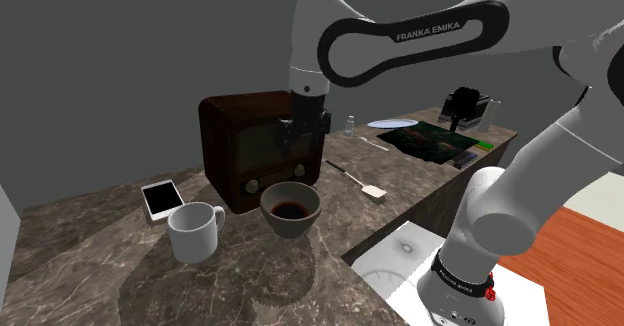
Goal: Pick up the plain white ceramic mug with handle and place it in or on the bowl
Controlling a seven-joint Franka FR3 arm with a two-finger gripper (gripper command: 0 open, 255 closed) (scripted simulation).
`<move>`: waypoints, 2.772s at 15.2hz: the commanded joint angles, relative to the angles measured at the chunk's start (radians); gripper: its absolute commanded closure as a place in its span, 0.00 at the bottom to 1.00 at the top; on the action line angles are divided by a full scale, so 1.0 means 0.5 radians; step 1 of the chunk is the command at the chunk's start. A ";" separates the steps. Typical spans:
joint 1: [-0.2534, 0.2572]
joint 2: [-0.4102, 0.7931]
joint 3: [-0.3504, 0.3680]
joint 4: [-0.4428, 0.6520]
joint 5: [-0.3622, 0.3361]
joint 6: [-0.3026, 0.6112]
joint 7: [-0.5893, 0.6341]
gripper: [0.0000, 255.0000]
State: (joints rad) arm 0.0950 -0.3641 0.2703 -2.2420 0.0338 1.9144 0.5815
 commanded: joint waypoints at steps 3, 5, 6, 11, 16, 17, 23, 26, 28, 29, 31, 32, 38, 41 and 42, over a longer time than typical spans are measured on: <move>0.026 0.244 0.121 0.148 -0.024 0.091 0.191 0.00; 0.039 0.380 0.175 0.238 -0.056 0.130 0.289 0.00; 0.046 0.450 0.201 0.288 -0.077 0.147 0.339 0.00; 0.108 0.819 0.300 0.575 -0.216 0.198 0.590 0.00; 0.226 1.212 0.340 0.937 -0.388 0.186 0.822 0.00; 0.256 1.293 0.341 1.020 -0.421 0.176 0.862 0.00; 0.480 1.800 0.306 1.617 -0.595 0.053 1.048 0.00; 0.512 1.880 0.292 1.673 -0.619 0.075 1.068 0.00; 0.511 1.896 0.286 1.644 -0.627 0.119 1.073 0.00; 0.511 1.905 0.284 1.631 -0.631 0.140 1.076 0.00; 0.511 1.924 0.278 1.606 -0.640 0.182 1.082 0.00; 0.511 1.929 0.276 1.599 -0.643 0.195 1.084 0.00; 0.511 1.930 0.276 1.600 -0.643 0.194 1.084 0.00; 0.511 1.930 0.276 1.600 -0.643 0.194 1.084 1.00; 0.511 1.930 0.276 1.600 -0.643 0.194 1.084 1.00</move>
State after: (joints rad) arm 0.3506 0.6008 0.4085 -1.4421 -0.2877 2.0113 1.1236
